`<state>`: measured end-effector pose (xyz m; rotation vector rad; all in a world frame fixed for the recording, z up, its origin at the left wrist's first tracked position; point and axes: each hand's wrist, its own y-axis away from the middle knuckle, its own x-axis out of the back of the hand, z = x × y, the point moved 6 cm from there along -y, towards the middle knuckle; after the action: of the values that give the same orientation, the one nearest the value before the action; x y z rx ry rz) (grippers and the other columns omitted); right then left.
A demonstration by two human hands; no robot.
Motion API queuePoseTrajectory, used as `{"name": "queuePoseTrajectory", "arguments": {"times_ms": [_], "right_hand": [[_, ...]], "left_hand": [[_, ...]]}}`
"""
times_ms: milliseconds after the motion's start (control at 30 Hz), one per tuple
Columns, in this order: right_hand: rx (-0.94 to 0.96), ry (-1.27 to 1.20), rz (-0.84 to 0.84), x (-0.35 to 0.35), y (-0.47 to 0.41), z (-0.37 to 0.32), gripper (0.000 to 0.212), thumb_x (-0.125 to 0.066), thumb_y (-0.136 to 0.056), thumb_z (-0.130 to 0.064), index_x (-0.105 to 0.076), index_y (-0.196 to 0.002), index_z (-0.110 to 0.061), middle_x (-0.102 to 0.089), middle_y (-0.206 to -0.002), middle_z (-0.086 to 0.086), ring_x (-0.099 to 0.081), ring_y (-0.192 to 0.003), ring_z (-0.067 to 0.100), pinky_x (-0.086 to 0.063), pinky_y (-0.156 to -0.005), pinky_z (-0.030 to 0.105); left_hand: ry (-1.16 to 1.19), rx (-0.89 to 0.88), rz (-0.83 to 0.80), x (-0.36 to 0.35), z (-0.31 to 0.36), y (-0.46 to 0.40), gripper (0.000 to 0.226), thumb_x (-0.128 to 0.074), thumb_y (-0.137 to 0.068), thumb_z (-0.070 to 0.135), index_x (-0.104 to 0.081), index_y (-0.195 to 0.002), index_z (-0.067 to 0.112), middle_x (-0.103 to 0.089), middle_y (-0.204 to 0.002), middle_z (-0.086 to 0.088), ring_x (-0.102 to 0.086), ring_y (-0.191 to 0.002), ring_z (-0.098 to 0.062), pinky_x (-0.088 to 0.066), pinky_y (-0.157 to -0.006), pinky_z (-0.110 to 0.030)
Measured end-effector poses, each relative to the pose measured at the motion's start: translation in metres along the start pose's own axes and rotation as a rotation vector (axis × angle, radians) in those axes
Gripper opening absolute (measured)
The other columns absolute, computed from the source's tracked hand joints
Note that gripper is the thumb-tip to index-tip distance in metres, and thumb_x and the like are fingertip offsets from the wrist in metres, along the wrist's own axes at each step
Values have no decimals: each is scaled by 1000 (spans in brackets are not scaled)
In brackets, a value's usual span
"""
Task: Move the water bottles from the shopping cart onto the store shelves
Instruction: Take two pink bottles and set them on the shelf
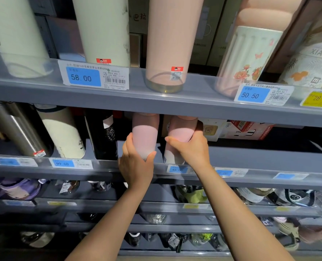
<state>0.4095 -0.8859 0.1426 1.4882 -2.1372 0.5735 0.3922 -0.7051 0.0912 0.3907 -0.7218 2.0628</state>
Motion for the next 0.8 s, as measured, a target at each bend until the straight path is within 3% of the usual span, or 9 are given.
{"name": "queuePoseTrajectory", "arguments": {"times_ms": [200, 267, 333, 400, 500, 600, 700, 800], "right_hand": [[28, -84, -44, -6, 8, 15, 69, -85, -65, -44, -37, -108, -17, -51, -104, -2, -56, -94, 20, -51, -78, 38], [49, -116, -46, -4, 13, 22, 77, -85, -66, -42, -34, -119, -18, -51, -110, -4, -54, -96, 17, -49, -77, 35], [66, -132, -48, 1, 18, 31, 96, -84, -66, -41, -25, -139, -20, -50, -123, -4, -52, -108, 16, -47, -85, 34], [99, -172, -40, 8, 23, 41, 102, -84, -68, -39, -21, -147, -25, -47, -132, -4, -48, -117, 13, -43, -93, 32], [171, -296, 4, 16, 41, 47, 83, -81, -75, -31, -34, -143, -26, -50, -127, -8, -49, -112, 3, -40, -94, 20], [279, -359, 58, 17, 60, 46, 40, -75, -81, -27, -57, -116, -30, -60, -108, -9, -58, -99, 2, -47, -85, 18], [318, -458, -109, -4, 78, 42, 7, -65, -85, -24, -63, -89, -29, -65, -82, -12, -62, -77, 5, -48, -70, 18], [326, -455, -343, -43, 103, 31, 12, -66, -88, -13, -65, -80, -21, -65, -73, -11, -57, -66, 2, -45, -65, 17]], "left_hand": [[11, -24, 13, 2, 0, -2, 85, -85, -65, 27, -45, -138, 10, -57, -130, -12, -61, -96, -41, -48, -79, -46], [17, -32, 7, 2, -2, -1, 87, -85, -66, 28, -43, -140, 10, -57, -131, -12, -60, -100, -39, -49, -83, -47], [4, -38, -12, 0, -2, -1, 88, -82, -69, 30, -39, -143, 10, -54, -135, -12, -58, -106, -38, -45, -90, -46], [16, -33, -31, -1, -3, 2, 88, -80, -73, 30, -35, -146, 11, -49, -141, -11, -53, -115, -36, -41, -97, -45], [131, -56, -33, 4, -5, 16, 83, -78, -77, 24, -32, -146, 12, -41, -147, -10, -45, -128, -31, -39, -105, -44], [174, -159, 2, 20, -11, 41, 57, -71, -84, 23, -46, -135, 15, -47, -137, -5, -51, -119, -15, -38, -98, -14], [161, -190, -38, 40, -26, 64, 28, -66, -86, 19, -62, -113, 15, -60, -110, 2, -59, -96, -1, -43, -83, -6], [108, -104, -89, 68, -59, 81, 11, -68, -86, 14, -69, -96, 17, -66, -92, 11, -62, -84, 3, -47, -76, -10]]}}
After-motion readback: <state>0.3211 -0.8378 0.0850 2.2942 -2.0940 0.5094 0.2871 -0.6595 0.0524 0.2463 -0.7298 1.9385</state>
